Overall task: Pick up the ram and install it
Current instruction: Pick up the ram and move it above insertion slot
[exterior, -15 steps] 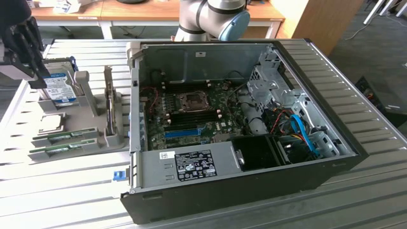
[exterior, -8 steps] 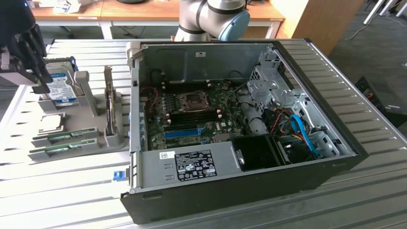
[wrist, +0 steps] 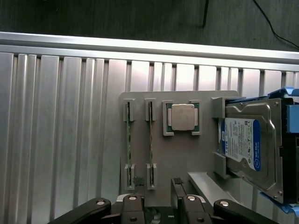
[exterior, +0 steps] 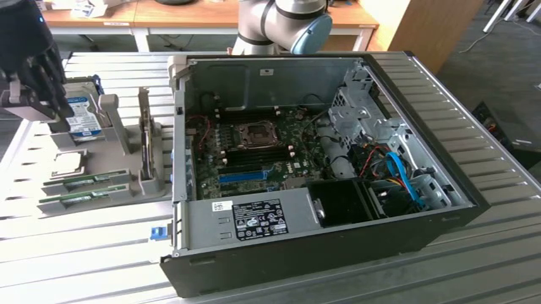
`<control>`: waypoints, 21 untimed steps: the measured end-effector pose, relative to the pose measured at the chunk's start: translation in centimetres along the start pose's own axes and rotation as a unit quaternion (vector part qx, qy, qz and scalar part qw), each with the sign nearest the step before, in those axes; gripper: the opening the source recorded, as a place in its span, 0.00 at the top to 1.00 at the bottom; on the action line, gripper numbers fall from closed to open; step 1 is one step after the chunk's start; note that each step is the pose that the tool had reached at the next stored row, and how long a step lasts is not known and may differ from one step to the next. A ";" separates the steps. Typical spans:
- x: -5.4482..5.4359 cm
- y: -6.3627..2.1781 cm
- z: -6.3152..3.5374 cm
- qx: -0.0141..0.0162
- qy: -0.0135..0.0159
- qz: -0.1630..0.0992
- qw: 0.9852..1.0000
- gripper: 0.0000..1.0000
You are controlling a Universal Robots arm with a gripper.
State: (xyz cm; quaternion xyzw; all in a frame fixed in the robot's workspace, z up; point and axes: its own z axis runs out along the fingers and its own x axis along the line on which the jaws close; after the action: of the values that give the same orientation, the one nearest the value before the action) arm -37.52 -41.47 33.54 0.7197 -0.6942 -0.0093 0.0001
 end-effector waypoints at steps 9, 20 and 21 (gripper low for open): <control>0.0 -0.02 1.64 0.000 0.000 0.000 1.000 0.64; 0.1 -0.05 3.64 0.000 0.000 0.000 1.000 0.64; 0.1 -0.05 3.82 0.000 0.000 0.000 1.000 0.64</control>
State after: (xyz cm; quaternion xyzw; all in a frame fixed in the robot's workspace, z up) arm -37.52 -41.49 29.72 0.7198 -0.6942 -0.0092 0.0000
